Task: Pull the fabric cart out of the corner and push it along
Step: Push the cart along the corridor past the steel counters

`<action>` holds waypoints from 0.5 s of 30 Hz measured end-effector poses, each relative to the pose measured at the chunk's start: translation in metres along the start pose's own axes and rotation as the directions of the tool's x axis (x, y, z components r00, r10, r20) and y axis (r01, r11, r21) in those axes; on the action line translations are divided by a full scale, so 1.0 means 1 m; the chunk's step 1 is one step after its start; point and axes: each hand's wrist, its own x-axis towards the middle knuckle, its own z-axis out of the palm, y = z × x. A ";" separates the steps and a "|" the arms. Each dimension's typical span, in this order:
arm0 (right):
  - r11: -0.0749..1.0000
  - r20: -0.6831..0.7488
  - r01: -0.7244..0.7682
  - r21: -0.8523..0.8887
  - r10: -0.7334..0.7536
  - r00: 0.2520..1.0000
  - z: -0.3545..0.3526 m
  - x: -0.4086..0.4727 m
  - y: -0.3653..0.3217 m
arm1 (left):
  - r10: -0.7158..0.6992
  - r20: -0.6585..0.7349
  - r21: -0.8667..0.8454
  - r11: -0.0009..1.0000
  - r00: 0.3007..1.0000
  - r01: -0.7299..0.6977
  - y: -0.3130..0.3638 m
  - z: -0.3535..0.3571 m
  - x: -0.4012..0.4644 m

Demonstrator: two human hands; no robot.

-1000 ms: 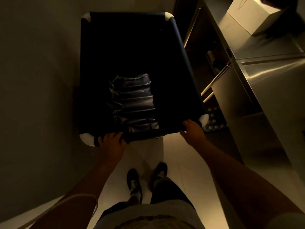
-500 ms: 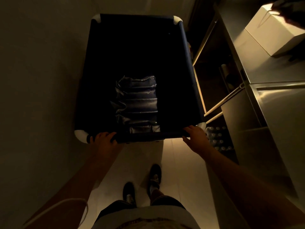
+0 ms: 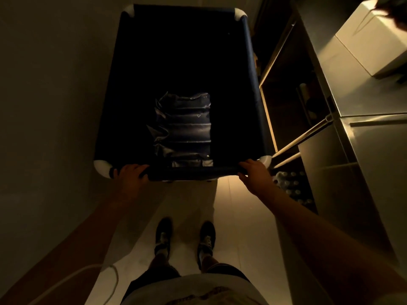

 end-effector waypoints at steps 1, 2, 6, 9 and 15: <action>1.000 -0.007 -0.005 0.009 0.005 1.000 0.001 0.001 -0.002 | 0.008 -0.005 -0.001 1.000 1.000 -0.008 0.000 -0.003 0.003; 1.000 -0.014 -0.011 0.015 0.011 1.000 0.001 0.001 -0.005 | 0.016 -0.009 -0.005 1.000 1.000 -0.016 -0.001 -0.005 0.006; 0.998 -0.035 -0.047 0.032 0.048 0.998 0.004 0.001 -0.017 | 0.037 0.012 -0.002 0.999 0.999 -0.037 -0.009 -0.013 0.019; 0.996 -0.029 -0.081 0.038 0.082 0.996 0.006 -0.004 -0.026 | 0.082 0.019 -0.009 0.997 0.996 -0.082 -0.019 -0.016 0.029; 0.984 -0.023 -0.164 0.069 0.166 0.986 0.017 -0.017 -0.047 | 0.094 0.014 0.028 0.995 0.995 -0.094 -0.033 -0.021 0.041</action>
